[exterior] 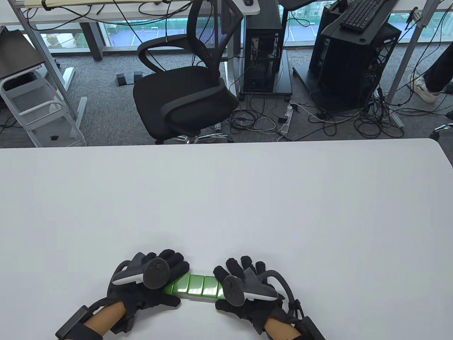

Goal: Flip mahjong tiles upright in a row

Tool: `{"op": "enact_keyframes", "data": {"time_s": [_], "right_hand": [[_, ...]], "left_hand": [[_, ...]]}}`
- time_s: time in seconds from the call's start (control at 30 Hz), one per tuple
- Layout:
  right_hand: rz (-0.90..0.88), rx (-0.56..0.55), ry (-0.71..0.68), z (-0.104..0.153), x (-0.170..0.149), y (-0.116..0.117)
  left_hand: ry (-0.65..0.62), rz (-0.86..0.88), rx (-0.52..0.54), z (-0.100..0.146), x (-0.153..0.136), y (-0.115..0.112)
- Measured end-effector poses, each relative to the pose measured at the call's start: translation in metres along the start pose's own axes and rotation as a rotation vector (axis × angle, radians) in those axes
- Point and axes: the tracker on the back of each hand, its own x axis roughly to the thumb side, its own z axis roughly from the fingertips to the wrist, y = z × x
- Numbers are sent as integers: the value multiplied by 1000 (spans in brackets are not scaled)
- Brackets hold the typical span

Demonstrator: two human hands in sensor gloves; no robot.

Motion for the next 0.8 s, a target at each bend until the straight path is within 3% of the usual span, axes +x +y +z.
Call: {"op": "enact_keyframes", "data": {"time_s": [0.43,0.57,0.67,0.7,0.73,0.8], "right_hand": [[-35,7,-5,-1,-4,0],[-58,2,-14,-1,-5,-2],[-123,-94,-59,6,-11,-10],[-173,-172,-81,12,-14,-18],[-218,-178,-97,18,-20,-25],[-254,-144,-96,30,-30,-39]], "left_hand": [[45,26,10,0,9,-2],[-3,92,21,1,4,0],[-44,170,117,9,-1,6],[-55,190,183,16,-3,9],[-53,197,269,24,-5,13],[-55,187,296,40,-11,24]]}}
